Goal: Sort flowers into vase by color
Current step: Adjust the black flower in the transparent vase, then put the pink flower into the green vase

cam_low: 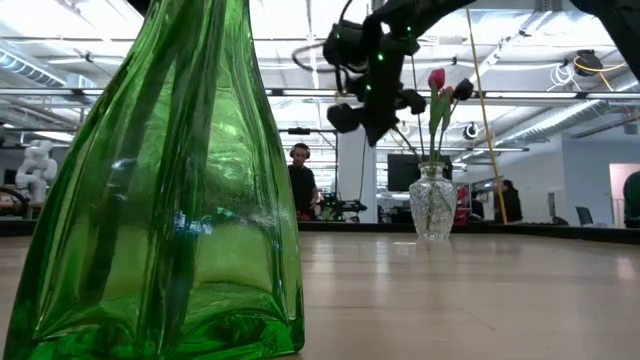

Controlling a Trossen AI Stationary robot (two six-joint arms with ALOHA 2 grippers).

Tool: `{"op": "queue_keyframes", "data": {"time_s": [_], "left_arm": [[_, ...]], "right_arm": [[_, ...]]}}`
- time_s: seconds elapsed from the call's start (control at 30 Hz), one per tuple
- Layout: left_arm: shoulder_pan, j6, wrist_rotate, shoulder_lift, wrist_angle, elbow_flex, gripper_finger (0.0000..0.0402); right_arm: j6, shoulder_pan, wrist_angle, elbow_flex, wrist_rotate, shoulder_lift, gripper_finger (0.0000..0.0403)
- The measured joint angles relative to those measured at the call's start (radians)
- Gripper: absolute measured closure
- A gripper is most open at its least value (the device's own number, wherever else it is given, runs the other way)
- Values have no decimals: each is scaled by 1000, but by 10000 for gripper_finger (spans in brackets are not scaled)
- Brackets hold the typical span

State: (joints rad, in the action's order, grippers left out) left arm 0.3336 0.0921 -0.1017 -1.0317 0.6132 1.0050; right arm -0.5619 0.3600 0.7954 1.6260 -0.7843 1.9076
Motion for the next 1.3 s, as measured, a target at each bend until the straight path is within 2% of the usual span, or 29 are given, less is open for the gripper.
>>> {"op": "queue_keyframes", "data": {"time_s": [0.07,0.2,0.3,0.5,0.77,0.9,1.0,1.07,1.17,1.3], "left_arm": [[0,-1,0,0,30,0,269],[0,-6,0,0,76,0,269],[0,-4,1,0,87,0,269],[0,19,1,0,73,0,269],[0,72,1,0,30,0,269],[1,81,16,-12,-35,0,269],[18,98,125,-48,-74,0,269],[35,103,170,-90,-107,0,269],[64,135,177,-171,-163,0,269],[101,158,230,-281,-276,20,269]], "right_arm": [[-66,17,50,0,-25,1,403],[-132,5,142,-1,-178,-16,403],[-199,-23,204,-1,-252,-59,403],[-291,-75,287,-1,-290,-129,403],[-292,-149,292,-1,-277,-208,403],[-289,-189,341,-1,-167,-281,403],[-308,-216,412,-1,-58,-352,403],[-348,-232,482,-1,19,-401,403],[-425,-255,617,-1,140,-456,403],[-513,-305,751,-30,234,-505,403]]}}
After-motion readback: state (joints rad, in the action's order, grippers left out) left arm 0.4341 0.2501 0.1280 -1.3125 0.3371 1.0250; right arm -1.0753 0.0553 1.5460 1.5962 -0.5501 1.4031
